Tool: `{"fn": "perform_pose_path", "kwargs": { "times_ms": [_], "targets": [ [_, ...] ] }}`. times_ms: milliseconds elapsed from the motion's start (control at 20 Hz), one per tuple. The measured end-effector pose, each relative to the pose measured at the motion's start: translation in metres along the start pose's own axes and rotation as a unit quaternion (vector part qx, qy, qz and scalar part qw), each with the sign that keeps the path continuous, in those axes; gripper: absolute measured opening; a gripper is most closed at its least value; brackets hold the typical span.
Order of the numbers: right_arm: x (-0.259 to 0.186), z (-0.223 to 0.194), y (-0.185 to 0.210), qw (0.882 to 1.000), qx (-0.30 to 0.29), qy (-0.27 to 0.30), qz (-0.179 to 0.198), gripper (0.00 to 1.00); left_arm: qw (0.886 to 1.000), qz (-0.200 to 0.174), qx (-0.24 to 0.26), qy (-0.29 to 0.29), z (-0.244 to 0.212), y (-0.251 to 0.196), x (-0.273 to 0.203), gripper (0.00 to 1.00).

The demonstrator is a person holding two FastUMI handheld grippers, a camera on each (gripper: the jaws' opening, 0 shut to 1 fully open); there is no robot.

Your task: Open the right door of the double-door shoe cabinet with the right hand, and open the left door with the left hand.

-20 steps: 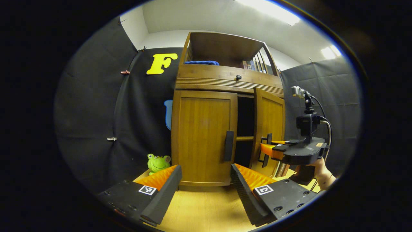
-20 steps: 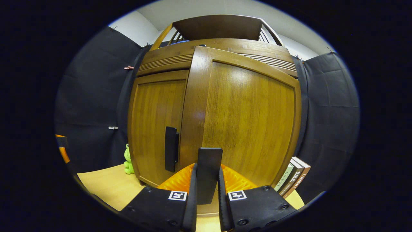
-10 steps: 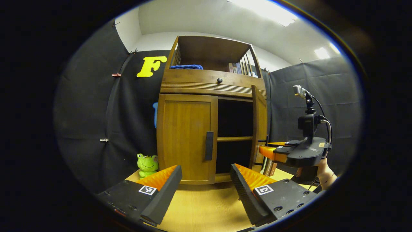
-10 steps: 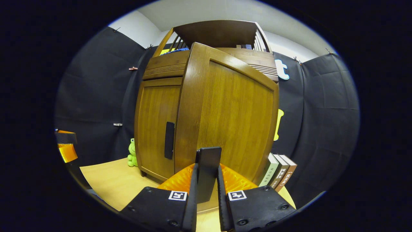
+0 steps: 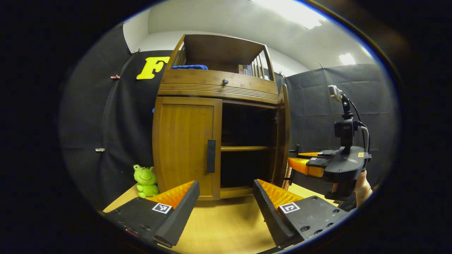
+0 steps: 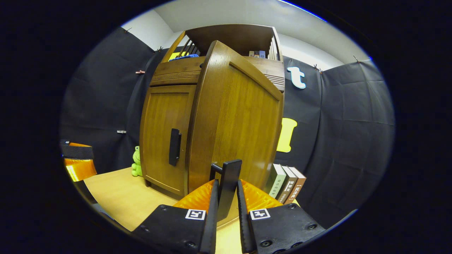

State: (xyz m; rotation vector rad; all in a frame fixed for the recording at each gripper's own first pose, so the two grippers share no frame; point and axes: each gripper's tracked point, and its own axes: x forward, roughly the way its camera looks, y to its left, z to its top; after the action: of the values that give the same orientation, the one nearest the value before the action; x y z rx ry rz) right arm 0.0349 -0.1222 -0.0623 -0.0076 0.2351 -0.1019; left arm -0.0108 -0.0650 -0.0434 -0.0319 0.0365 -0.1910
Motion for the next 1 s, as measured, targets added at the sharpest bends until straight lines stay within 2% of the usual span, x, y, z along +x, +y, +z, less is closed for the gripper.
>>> {"fn": "perform_pose_path", "kwargs": {
  "times_ms": [50, 250, 450, 550, 700, 850, 900, 1000],
  "targets": [
    [-0.004, -0.003, -0.006, 1.0, -0.003, 0.003, -0.005, 0.28, 1.0, -0.008, -0.001, 0.001, -0.001, -0.006, 0.003, 0.95],
    [-0.014, -0.015, -0.037, 0.999, -0.01, 0.007, -0.033, 0.27, 0.999, -0.035, -0.006, 0.002, -0.003, -0.024, 0.012, 0.95],
    [-0.027, -0.02, -0.078, 0.997, -0.013, 0.007, -0.078, 0.24, 0.999, -0.044, 0.002, 0.005, -0.006, -0.036, 0.024, 0.94],
    [-0.033, -0.022, -0.094, 0.996, -0.001, 0.005, -0.084, 0.19, 0.999, -0.044, 0.011, 0.004, -0.006, -0.04, 0.027, 0.94],
    [-0.042, -0.028, -0.112, 0.996, 0.036, 0.017, -0.084, 0.19, 0.999, -0.03, 0.014, 0.005, -0.009, -0.037, 0.036, 0.95],
    [-0.053, -0.031, -0.132, 0.995, 0.028, 0.007, -0.101, 0.17, 1.0, -0.009, 0.019, 0.001, -0.007, -0.027, 0.052, 0.95],
    [-0.057, -0.032, -0.138, 0.994, 0.023, 0.005, -0.108, 0.19, 1.0, -0.006, 0.019, 0.001, -0.006, -0.026, 0.058, 0.95],
    [-0.069, -0.038, -0.148, 0.992, 0.014, 0.004, -0.124, 0.17, 1.0, -0.008, 0.015, 0.0, -0.004, -0.028, 0.065, 0.94]
  ]
}}
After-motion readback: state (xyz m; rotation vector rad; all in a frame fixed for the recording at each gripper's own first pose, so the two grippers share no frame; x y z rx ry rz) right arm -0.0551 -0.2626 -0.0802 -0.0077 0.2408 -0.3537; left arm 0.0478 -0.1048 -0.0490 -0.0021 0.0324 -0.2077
